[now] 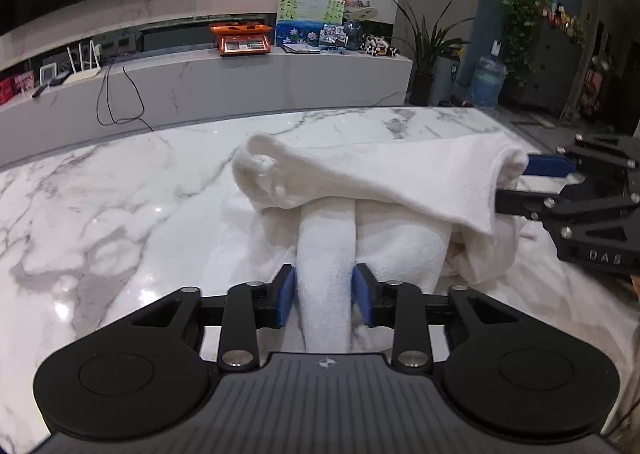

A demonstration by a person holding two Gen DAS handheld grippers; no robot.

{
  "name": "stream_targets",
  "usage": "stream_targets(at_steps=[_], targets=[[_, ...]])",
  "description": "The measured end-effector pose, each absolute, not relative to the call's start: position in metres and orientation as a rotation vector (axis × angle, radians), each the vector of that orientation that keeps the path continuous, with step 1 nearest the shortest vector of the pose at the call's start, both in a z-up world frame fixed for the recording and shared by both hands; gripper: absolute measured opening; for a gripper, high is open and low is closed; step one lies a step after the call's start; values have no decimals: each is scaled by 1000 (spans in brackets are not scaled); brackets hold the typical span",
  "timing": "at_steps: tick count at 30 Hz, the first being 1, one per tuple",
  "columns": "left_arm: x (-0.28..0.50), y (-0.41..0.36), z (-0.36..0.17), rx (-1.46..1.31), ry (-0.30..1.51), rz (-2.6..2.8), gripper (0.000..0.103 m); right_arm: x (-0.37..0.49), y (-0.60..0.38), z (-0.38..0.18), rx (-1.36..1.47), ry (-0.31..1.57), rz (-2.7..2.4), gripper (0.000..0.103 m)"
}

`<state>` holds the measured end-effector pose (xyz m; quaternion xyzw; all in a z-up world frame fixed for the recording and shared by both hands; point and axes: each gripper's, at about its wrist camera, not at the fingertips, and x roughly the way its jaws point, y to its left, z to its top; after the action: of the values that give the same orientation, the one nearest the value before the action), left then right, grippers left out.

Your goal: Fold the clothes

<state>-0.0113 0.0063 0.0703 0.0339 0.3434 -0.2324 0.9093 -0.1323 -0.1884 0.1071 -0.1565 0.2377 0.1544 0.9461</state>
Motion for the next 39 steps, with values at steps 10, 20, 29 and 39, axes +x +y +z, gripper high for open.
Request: stream_targets(at_steps=[10,20,29,39], targets=[[-17,46,100,-16,639,-375,7,-139,-218,130,-161,444,160,4],[-68,97,159,-72,484,-234,5,-180,-247,169,-107,397,59,4],[-113,105,196,-81,494,-240,4,-233,-264,217,-76,338,135,4],[-45,86,150,85,678,-186,4,-182,-261,176,-81,532,166,4]])
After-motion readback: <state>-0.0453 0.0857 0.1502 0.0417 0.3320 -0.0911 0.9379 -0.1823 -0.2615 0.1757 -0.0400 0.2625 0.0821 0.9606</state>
